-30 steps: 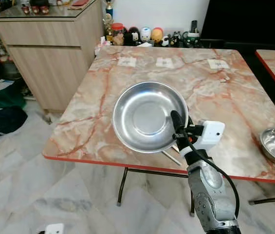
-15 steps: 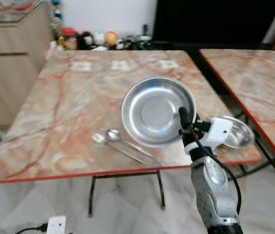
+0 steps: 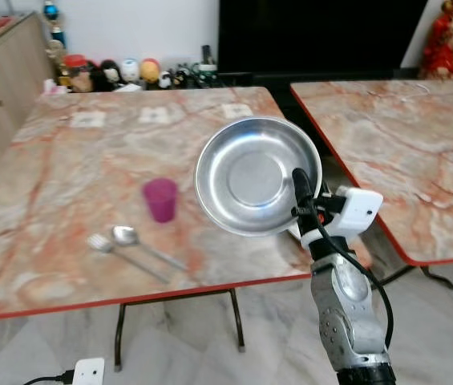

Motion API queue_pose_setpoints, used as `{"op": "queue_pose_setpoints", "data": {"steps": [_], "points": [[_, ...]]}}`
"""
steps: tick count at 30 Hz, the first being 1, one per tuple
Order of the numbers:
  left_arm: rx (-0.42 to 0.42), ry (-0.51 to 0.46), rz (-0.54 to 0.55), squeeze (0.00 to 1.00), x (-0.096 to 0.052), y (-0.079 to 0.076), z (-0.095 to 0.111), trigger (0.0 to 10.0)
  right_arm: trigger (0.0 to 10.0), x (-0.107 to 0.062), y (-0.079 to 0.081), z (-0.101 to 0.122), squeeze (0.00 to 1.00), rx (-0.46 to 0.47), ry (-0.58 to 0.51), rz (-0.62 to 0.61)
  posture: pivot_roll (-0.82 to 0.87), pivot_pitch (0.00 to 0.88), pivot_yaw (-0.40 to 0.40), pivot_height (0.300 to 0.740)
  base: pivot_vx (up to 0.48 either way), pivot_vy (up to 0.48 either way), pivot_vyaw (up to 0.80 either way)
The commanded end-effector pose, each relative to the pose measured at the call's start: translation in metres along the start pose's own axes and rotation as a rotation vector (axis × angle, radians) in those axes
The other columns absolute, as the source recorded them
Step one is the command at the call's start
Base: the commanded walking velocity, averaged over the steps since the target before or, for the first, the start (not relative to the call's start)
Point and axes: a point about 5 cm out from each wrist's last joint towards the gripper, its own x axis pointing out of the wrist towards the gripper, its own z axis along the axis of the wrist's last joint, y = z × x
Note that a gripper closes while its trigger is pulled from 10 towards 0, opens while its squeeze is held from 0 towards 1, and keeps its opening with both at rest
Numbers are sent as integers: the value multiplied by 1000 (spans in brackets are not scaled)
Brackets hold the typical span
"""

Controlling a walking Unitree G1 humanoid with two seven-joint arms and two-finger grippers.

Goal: Setting the table

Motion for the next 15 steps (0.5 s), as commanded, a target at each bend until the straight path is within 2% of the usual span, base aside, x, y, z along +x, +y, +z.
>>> {"op": "queue_pose_setpoints", "data": {"steps": [1, 11, 15], "points": [[18, -2, -6, 0, 0, 0, 0, 10000, 10000, 2, 0, 1, 0, 1, -14, -14, -102, 0, 26, 740, 304, -349, 0], [9, -31, -6, 0, 2, -1, 9, 10000, 10000, 2, -11, 4, 0, 8, -29, -61, -103, 0, 32, 740, 314, -341, 0], [-4, -35, -11, 0, 2, -2, 10, 10000, 10000, 2, -14, 5, 0, 4, -32, -75, -101, 0, 30, 740, 0, 0, 0]]}}
